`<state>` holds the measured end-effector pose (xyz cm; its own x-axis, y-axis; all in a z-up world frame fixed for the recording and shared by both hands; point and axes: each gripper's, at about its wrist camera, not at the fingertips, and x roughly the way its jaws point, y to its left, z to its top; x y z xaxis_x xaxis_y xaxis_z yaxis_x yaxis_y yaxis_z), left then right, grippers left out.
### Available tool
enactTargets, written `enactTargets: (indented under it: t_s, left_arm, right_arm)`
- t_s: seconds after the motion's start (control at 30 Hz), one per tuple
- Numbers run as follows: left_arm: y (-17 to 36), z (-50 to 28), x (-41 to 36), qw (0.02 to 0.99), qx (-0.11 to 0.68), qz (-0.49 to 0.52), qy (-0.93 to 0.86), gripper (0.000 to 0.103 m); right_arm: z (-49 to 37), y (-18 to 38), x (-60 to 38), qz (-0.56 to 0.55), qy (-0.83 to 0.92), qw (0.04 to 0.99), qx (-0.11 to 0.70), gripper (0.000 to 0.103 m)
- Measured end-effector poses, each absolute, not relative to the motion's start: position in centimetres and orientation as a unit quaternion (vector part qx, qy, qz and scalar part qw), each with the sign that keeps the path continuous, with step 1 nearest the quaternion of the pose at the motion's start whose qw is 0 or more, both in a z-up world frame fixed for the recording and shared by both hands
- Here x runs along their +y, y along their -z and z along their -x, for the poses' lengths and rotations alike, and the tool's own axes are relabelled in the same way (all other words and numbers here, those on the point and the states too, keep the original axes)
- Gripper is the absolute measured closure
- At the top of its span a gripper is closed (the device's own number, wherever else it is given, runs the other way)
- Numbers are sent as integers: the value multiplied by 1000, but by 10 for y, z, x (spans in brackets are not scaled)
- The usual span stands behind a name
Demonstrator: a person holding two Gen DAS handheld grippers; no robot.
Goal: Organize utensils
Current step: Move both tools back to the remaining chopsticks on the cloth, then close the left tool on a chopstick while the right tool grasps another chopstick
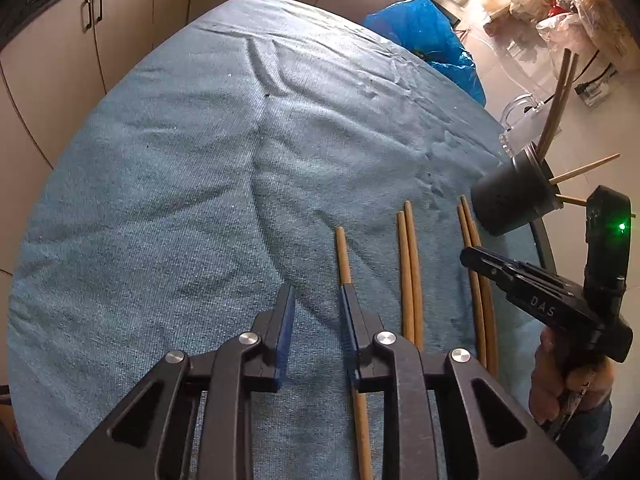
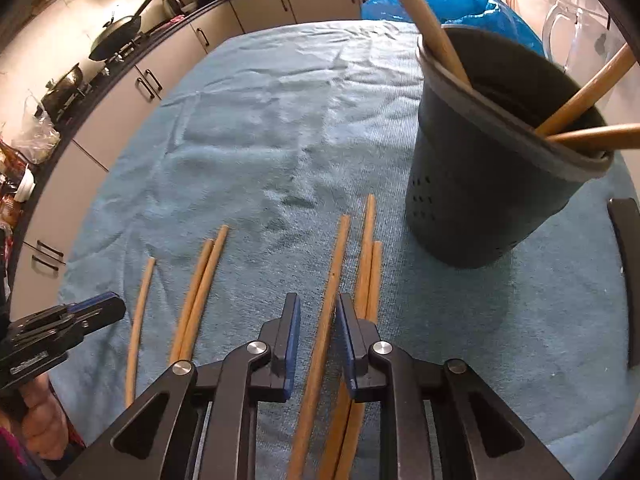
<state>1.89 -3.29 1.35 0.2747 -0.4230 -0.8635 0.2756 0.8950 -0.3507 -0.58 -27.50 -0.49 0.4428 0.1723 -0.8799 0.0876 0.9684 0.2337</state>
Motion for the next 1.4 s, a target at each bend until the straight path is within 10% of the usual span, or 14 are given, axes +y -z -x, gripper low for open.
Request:
enactTargets:
  t_s: [0.5,1.07,1.13,1.4]
  left_arm:
    - [-9,-11,-83,820,543,-43,174,96]
    - [-9,-16,-72,820,548,-25,165,97]
    - [-9,-17,-74,821,546,-25,165,97]
    - [-49,-4,-67,840,504,3,201,98]
  right_arm:
    - [25,-12,-265,-136,-41,863,485,96]
    - [1,4,-262,-93,-43,839,534,81]
    - [2,5,-253,-62,-33,844,531,95]
    - [28,-33,-256,-111,-49,879,461,96]
